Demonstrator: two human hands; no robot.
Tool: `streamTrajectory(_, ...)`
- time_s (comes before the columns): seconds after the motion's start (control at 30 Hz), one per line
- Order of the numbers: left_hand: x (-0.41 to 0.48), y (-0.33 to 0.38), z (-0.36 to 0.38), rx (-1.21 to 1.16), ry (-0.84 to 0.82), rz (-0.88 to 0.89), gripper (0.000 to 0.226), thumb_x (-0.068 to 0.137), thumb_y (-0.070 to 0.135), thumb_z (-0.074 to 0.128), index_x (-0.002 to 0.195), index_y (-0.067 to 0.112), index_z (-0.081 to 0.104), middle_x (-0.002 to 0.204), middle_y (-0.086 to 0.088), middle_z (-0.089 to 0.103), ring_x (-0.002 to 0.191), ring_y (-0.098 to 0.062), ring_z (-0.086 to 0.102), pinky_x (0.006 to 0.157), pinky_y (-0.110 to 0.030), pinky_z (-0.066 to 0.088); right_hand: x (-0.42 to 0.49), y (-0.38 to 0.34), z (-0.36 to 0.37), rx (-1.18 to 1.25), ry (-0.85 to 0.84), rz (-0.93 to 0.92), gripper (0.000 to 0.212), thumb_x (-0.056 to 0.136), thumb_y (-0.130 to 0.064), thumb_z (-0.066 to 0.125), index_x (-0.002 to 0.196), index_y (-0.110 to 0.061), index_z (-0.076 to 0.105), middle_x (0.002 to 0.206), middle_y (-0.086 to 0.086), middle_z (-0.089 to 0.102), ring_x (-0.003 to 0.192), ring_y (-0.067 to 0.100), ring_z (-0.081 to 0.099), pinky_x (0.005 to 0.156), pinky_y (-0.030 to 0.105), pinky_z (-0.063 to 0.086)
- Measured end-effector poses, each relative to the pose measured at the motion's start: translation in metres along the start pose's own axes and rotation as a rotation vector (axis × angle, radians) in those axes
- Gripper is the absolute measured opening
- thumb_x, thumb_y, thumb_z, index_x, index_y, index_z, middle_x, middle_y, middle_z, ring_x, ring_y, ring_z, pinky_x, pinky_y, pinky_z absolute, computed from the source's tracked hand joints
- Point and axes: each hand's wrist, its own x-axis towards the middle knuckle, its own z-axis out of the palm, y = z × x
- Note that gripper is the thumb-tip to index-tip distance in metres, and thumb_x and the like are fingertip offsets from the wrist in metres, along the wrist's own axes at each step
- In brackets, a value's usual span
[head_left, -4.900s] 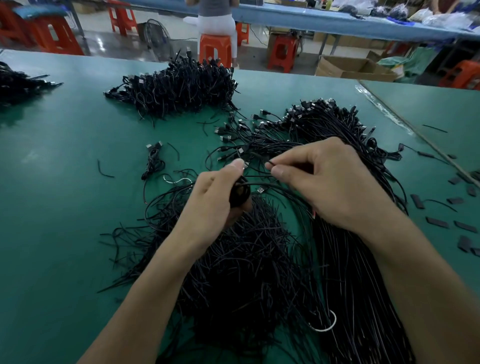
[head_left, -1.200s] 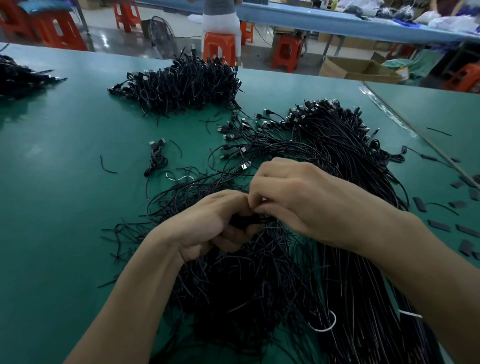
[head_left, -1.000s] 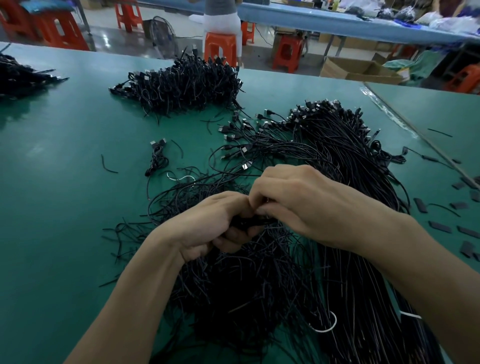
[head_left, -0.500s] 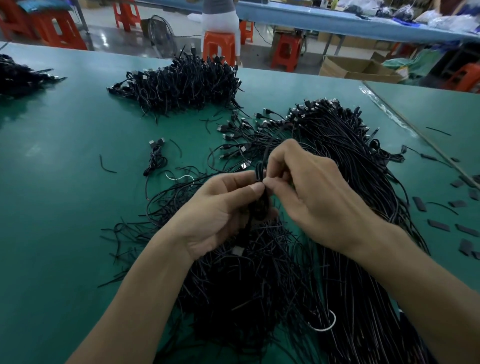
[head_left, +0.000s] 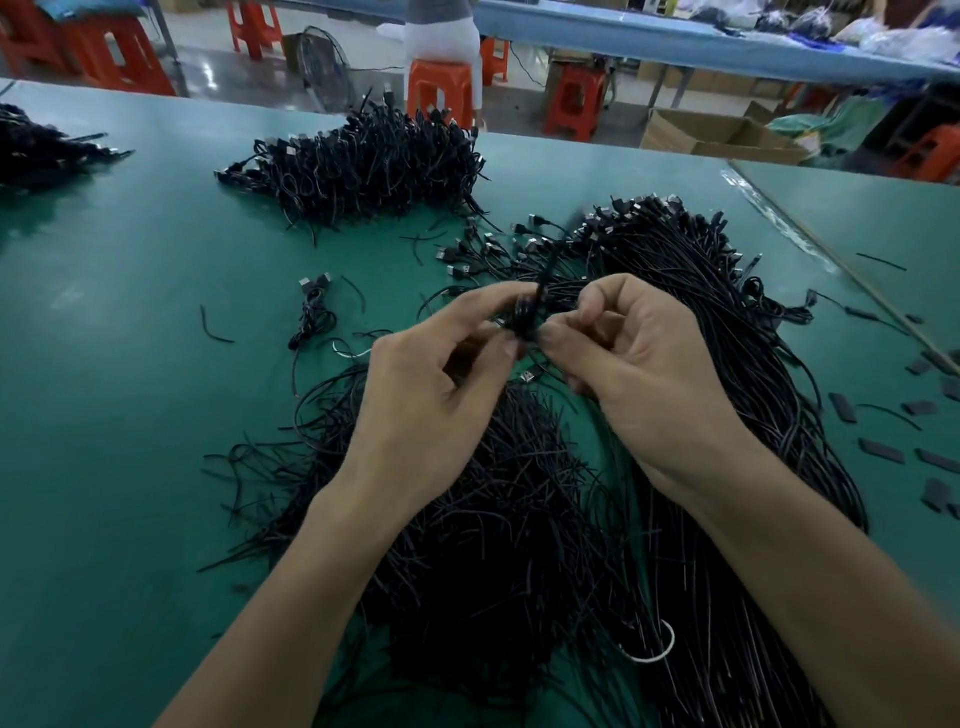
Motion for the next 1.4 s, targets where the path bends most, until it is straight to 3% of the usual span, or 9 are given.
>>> streamTrajectory(0.1, 0.000, 0.004, 0.000, -0.110, -0.016, -0.006, 0.036, 0.094, 0.018, 0.045, 0.107, 0.034, 0.074, 0.094, -0.005, 0.074, 0.087, -0.043, 0.063, 0.075, -0.056, 0.053, 0.002, 0.001, -0.001, -0.109, -0.012, -0.045, 0.026, 0.089, -0.004, 0.068, 0.080, -0.021, 0.051, 0.073, 0.001, 0.059, 0.071, 0.020, 0.052, 0.067, 0.046, 0.051)
streamTrajectory(0.2, -0.001, 0.009, 0.002, -0.163, 0.024, 0.019, 0.024, 0.095, 0.017, 0.053, 0.099, 0.029, 0.073, 0.088, -0.004, 0.073, 0.076, -0.032, 0.065, 0.063, -0.042, 0.053, 0.003, -0.001, 0.002, -0.132, -0.027, -0.058, 0.020, 0.083, -0.018, 0.070, 0.078, -0.024, 0.051, 0.081, 0.017, 0.065, 0.075, 0.033, 0.057, 0.072, 0.056, 0.052)
streamTrajectory(0.3, -0.001, 0.009, 0.003, -0.192, 0.063, 0.006, 0.027, 0.087, 0.010, 0.074, 0.101, 0.030, 0.064, 0.096, 0.013, 0.073, 0.089, -0.008, 0.069, 0.069, -0.016, 0.049, 0.006, -0.003, 0.001, -0.125, -0.021, -0.050, 0.024, 0.085, -0.012, 0.069, 0.077, -0.025, 0.051, 0.079, 0.009, 0.067, 0.070, 0.026, 0.056, 0.065, 0.039, 0.054)
streamTrajectory(0.53, -0.002, 0.004, 0.003, -0.040, 0.210, 0.097, 0.036, 0.077, 0.010, 0.085, 0.097, 0.031, 0.064, 0.097, 0.005, 0.068, 0.083, -0.019, 0.063, 0.062, -0.038, 0.050, 0.005, -0.011, 0.001, 0.054, -0.052, 0.001, 0.033, 0.089, 0.008, 0.063, 0.075, -0.017, 0.048, 0.079, 0.012, 0.060, 0.071, 0.019, 0.051, 0.060, 0.021, 0.047)
streamTrajectory(0.6, -0.001, -0.001, 0.002, 0.026, 0.255, 0.123, 0.038, 0.073, -0.002, 0.084, 0.090, 0.027, 0.064, 0.088, 0.005, 0.060, 0.076, -0.008, 0.056, 0.059, -0.026, 0.046, 0.004, -0.015, 0.003, 0.013, -0.060, -0.070, 0.032, 0.089, 0.009, 0.064, 0.076, -0.017, 0.049, 0.079, 0.004, 0.063, 0.071, 0.011, 0.055, 0.065, 0.017, 0.049)
streamTrajectory(0.77, 0.001, -0.006, 0.005, -0.255, 0.200, -0.082, 0.031, 0.071, 0.005, 0.079, 0.076, 0.034, 0.068, 0.068, 0.011, 0.069, 0.059, -0.014, 0.067, 0.051, -0.024, 0.053, -0.001, -0.016, 0.006, -0.308, -0.086, -0.255, 0.033, 0.088, -0.005, 0.069, 0.078, -0.029, 0.049, 0.083, -0.001, 0.065, 0.072, 0.017, 0.060, 0.067, 0.030, 0.054)
streamTrajectory(1.07, 0.004, -0.009, 0.001, -0.481, -0.067, -0.325, 0.036, 0.092, 0.019, 0.048, 0.095, 0.037, 0.079, 0.105, 0.005, 0.076, 0.099, -0.012, 0.070, 0.085, -0.030, 0.055, 0.002, -0.016, -0.005, -0.608, -0.051, -0.345, 0.031, 0.088, 0.000, 0.070, 0.079, -0.022, 0.049, 0.078, -0.003, 0.063, 0.073, 0.019, 0.058, 0.064, 0.031, 0.049)
streamTrajectory(1.2, 0.001, -0.004, 0.003, -0.504, -0.119, -0.328, 0.033, 0.087, 0.045, 0.058, 0.112, 0.028, 0.071, 0.110, 0.006, 0.072, 0.106, -0.011, 0.066, 0.086, -0.031, 0.055, 0.003, -0.015, -0.004, -0.624, -0.044, -0.345, 0.026, 0.089, 0.001, 0.068, 0.083, -0.016, 0.050, 0.079, -0.001, 0.063, 0.073, 0.016, 0.059, 0.063, 0.031, 0.048)
streamTrajectory(1.4, 0.000, -0.009, 0.007, -0.370, -0.006, -0.173, 0.035, 0.085, 0.001, 0.074, 0.108, 0.027, 0.066, 0.109, 0.010, 0.070, 0.114, -0.012, 0.061, 0.085, -0.021, 0.053, 0.004, -0.018, -0.001, -0.557, -0.019, -0.316, 0.035, 0.087, -0.003, 0.070, 0.080, -0.029, 0.046, 0.076, -0.008, 0.060, 0.069, 0.012, 0.056, 0.059, 0.026, 0.047)
